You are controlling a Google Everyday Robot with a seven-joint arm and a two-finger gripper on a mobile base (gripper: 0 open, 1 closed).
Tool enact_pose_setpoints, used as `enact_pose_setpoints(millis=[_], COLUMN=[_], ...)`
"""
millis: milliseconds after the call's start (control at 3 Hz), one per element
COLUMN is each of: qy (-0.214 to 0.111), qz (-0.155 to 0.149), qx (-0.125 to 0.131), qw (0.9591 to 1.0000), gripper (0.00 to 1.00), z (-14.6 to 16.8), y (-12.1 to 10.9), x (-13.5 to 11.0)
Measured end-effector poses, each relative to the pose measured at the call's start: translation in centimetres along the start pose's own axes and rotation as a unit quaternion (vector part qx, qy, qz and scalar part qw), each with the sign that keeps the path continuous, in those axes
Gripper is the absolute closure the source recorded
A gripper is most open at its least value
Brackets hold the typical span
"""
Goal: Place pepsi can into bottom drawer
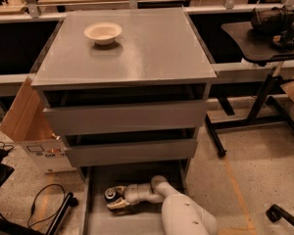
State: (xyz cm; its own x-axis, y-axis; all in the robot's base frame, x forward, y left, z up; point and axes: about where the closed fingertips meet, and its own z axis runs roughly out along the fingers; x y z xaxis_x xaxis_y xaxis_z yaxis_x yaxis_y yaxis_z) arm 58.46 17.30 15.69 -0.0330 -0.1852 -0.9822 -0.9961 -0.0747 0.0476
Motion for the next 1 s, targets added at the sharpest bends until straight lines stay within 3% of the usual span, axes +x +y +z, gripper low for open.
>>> enact_pose_setpoints(millis=[333,1000], qy=[-0.001,-0.001], qz=[0.001,0.001], qx=[-0.002,-0.003], qw=[1.0,1.0], gripper=[0.04,0.0], z=[0.27,0.39], y=[0.14,0.21], x=[-0.01,-0.01])
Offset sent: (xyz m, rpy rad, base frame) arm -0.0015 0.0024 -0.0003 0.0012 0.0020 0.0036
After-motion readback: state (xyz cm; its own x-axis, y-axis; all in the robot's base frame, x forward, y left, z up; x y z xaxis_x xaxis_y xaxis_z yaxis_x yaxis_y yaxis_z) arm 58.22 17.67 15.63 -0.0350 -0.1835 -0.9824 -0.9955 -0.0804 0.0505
